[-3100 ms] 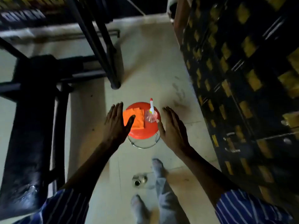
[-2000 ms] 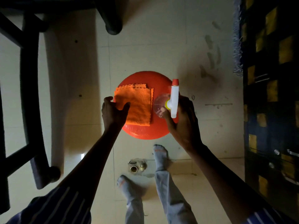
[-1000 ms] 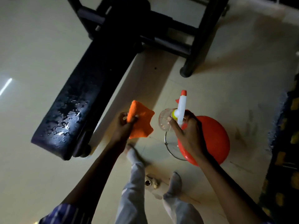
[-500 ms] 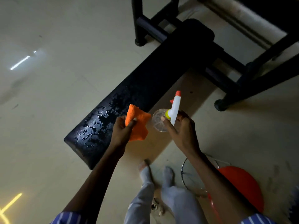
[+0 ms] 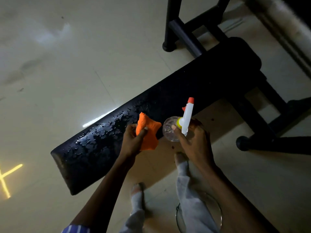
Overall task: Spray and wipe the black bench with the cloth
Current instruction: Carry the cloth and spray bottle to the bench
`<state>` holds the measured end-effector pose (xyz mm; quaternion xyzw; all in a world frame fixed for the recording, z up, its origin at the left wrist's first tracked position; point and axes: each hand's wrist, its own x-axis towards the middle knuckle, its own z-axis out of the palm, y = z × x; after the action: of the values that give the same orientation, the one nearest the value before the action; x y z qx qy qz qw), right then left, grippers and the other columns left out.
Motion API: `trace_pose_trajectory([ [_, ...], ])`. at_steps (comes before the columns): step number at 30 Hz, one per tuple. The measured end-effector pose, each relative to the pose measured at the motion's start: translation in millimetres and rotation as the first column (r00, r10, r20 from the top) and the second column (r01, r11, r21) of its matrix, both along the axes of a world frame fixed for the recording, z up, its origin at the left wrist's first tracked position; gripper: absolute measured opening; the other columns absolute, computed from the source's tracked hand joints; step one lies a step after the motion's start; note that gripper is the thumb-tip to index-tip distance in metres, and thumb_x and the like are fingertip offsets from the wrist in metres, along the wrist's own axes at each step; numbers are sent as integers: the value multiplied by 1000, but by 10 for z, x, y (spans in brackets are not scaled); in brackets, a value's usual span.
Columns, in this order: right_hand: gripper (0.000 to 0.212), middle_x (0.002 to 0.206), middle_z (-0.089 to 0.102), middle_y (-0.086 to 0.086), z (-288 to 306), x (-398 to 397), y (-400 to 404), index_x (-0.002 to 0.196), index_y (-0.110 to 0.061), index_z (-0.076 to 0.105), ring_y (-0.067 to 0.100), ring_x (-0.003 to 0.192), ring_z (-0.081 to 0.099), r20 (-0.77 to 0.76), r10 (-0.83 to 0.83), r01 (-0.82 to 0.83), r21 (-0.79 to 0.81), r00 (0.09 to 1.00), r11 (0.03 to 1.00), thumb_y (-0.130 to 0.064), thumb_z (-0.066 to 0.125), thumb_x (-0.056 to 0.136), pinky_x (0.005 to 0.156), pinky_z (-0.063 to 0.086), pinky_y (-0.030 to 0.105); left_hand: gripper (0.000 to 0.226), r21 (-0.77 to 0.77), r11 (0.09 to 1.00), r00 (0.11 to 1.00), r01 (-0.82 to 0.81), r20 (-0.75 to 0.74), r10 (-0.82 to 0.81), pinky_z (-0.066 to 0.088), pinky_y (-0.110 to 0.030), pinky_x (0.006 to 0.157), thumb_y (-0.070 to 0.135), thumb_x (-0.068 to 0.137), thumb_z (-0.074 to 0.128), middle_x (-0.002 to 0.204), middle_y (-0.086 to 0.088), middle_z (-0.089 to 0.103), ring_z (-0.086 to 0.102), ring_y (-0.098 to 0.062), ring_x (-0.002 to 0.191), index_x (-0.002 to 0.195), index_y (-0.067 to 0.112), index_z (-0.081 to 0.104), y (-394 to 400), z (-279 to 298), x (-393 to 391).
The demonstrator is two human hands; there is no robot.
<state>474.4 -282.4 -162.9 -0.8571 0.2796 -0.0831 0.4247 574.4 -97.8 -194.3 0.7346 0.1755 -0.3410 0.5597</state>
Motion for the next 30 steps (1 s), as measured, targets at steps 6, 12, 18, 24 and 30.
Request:
trace_pose_trajectory([
  [6,30,119,74,2,-326,328,-930,112,-12,75,19,111,68,-36,97,-97,-3,995,995,-34,81,92,93,55,30,27,20,1000,998,9,56,-10,62,-51,84,27,99,67,119,-17,65,67,-32,106,116,12,53,-1048,-336,382],
  [12,31,114,76,3,-512,539,-1529,111,-17,75,27,103,73,6,151,-150,-71,989,986,-39,77,89,85,59,41,26,-80,996,994,27,111,-18,59,-26,68,27,95,72,107,-3,68,69,-14,90,113,17,57,-1631,-528,828],
  [18,27,110,73,3,-753,748,-1642,112,-15,75,22,100,70,5,212,-212,-44,977,976,-36,74,94,85,52,27,45,214,964,968,155,164,-192,55,-48,103,21,92,76,128,-13,68,65,-27,118,131,4,59,-1356,-841,850],
  [24,23,104,74,-1,-787,924,-1377,107,-18,76,18,99,71,1,267,-266,83,964,960,-36,80,93,86,60,39,81,151,936,907,319,236,-348,57,-38,103,23,76,91,133,10,64,66,-6,119,145,16,49,-1013,-817,459],
  [30,16,96,77,-15,-832,945,-939,101,-27,73,0,97,74,-16,330,-304,353,944,885,-32,84,91,86,56,16,110,116,932,873,344,326,-363,52,-35,109,36,61,99,143,6,57,59,-7,128,152,18,40,-915,-747,103],
])
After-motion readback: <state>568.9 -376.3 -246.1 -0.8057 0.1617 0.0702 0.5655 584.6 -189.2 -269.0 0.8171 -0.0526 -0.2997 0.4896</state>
